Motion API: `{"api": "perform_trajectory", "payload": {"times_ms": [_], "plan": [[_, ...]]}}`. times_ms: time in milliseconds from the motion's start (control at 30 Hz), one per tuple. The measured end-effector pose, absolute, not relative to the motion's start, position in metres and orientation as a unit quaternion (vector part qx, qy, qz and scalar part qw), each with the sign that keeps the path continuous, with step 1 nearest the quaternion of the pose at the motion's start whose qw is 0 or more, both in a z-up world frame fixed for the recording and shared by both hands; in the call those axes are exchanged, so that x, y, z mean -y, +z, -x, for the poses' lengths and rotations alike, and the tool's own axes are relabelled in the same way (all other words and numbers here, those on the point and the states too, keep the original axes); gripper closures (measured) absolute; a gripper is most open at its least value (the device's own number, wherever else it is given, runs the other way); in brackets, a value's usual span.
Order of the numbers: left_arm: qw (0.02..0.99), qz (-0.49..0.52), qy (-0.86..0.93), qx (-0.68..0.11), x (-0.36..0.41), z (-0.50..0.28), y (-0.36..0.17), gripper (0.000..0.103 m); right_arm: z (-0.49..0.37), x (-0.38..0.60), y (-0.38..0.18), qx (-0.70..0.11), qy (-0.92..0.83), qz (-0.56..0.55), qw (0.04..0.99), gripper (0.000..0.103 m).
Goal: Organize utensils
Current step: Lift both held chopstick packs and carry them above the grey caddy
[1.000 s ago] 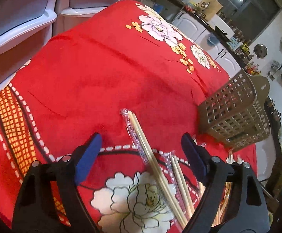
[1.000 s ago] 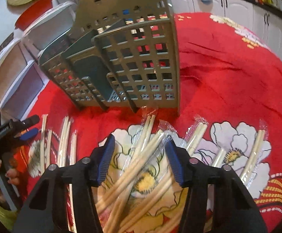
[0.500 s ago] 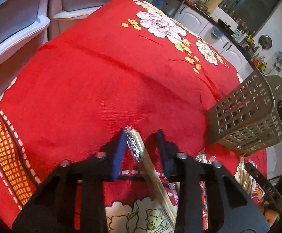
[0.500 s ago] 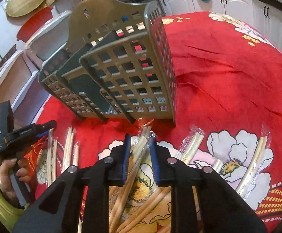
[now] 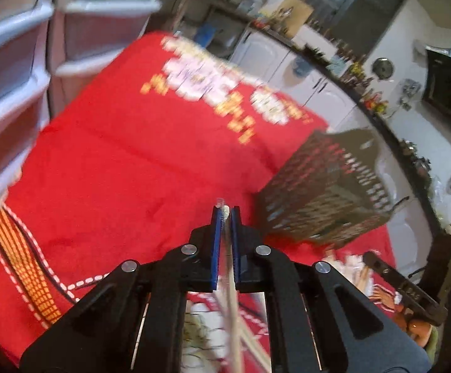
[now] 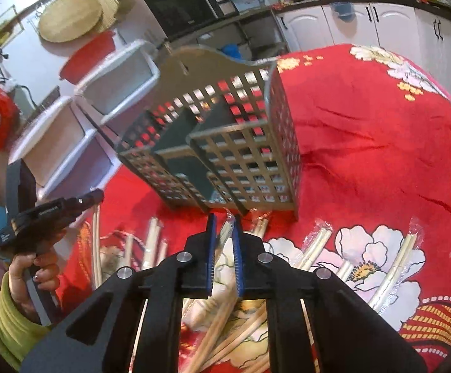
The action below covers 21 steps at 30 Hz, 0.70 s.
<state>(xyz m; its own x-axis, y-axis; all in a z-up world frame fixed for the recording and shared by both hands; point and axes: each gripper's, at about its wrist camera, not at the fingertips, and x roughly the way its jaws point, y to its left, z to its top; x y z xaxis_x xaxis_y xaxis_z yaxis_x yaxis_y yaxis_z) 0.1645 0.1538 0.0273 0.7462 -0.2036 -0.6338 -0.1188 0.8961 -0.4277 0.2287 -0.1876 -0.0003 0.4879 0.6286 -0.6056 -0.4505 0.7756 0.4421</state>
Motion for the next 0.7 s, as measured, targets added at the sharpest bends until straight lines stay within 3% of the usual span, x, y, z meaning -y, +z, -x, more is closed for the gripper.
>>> {"api": "perform_trajectory", "payload": {"times_ms": [300, 700], "plan": [[0.937, 0.192, -0.063, -0.285, -0.121, -0.141, 0.094, 0.102, -0.2, 0.198, 0.061, -0.327, 0.345, -0.103, 0.874, 0.096], [0.957, 0.153, -0.085, -0.233, -0.085, -0.148, 0.146, 0.102, -0.178, 0.213, 0.132, -0.242, 0.345, -0.073, 0.904, 0.098]]}}
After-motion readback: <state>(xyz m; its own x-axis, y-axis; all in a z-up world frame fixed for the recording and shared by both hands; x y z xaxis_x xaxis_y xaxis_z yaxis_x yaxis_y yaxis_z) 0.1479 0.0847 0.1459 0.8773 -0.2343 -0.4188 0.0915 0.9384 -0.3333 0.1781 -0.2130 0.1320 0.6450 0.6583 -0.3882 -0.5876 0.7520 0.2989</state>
